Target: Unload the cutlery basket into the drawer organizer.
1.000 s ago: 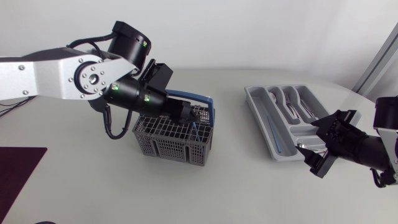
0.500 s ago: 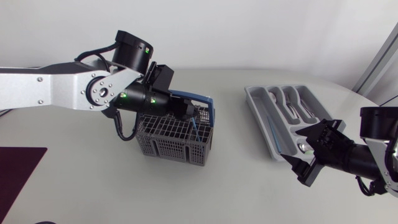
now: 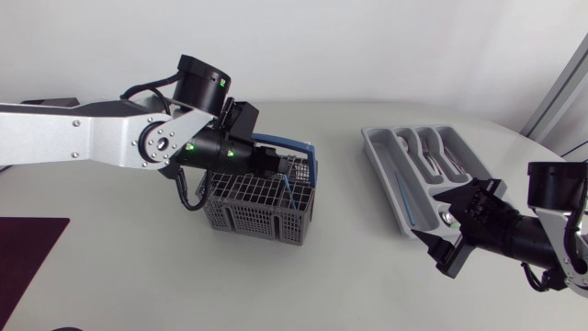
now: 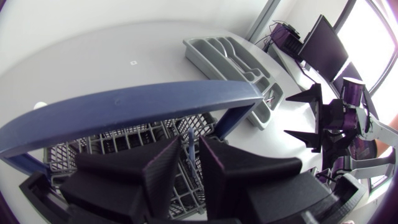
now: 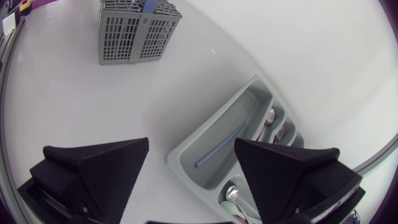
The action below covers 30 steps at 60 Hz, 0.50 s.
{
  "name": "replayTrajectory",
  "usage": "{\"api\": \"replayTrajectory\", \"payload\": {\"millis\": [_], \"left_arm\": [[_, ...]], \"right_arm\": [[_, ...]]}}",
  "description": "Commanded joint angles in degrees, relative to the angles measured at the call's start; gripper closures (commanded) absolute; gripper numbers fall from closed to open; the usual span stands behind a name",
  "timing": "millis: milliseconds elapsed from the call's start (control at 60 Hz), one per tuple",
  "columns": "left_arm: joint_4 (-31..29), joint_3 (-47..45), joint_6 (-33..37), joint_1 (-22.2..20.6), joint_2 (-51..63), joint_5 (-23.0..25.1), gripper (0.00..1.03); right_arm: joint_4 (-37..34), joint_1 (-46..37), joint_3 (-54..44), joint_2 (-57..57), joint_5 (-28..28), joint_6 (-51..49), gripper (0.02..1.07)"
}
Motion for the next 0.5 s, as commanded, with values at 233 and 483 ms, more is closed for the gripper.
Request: {"api": "replayTrajectory", "payload": {"millis": [233,483], "left_arm": [[0.8,-1.6,-1.4,-0.4,0.9,-0.3,0.85],[1.2,-2.3,-1.5,-0.9,0.0,-0.3,0.95]], "right_arm": [[0.6,1.9,-1.9,-0.1,0.3,1.9,0.08],[-0.5,4.0,-2.4,-2.5,0.3,3.3,0.08]]}}
